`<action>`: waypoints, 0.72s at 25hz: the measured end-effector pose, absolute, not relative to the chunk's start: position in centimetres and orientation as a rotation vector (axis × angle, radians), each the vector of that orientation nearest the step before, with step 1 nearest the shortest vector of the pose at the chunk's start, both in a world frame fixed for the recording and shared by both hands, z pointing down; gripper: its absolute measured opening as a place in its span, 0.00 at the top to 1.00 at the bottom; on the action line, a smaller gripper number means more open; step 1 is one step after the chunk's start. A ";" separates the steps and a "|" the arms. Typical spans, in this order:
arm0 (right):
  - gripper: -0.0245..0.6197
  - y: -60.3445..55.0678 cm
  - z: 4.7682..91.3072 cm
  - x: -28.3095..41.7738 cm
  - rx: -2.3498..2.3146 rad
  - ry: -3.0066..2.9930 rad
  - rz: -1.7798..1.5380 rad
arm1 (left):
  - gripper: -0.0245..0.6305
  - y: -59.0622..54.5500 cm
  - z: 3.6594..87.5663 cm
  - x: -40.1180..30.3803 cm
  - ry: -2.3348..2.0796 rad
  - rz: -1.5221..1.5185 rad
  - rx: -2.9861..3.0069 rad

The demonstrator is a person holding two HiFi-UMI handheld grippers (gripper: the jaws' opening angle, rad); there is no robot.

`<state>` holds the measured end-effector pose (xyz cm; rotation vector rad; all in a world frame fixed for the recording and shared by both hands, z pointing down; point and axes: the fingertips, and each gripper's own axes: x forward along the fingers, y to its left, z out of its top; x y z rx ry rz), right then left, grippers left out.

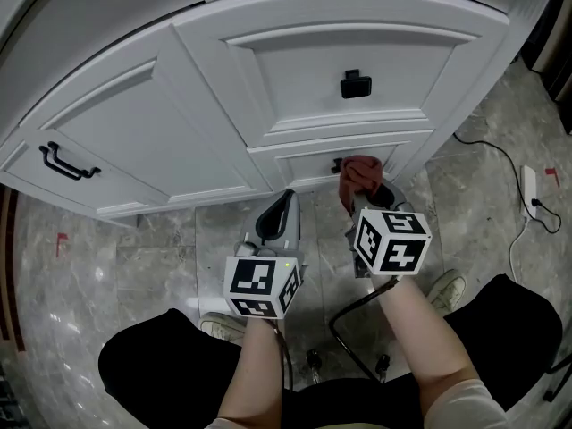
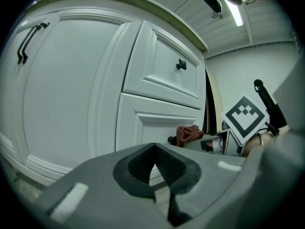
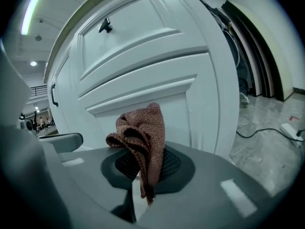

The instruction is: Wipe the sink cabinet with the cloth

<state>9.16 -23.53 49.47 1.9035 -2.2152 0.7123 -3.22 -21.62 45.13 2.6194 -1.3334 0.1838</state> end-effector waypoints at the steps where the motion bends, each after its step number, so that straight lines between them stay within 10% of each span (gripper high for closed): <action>1: 0.84 -23.8 49.5 9.2 1.898 -2.218 0.713 | 0.96 -21.6 45.2 -3.2 -1.332 0.191 2.620; 18: 0.84 -24.3 50.0 13.7 1.997 -2.123 0.681 | 0.96 -22.1 45.9 -2.5 -1.328 0.201 2.606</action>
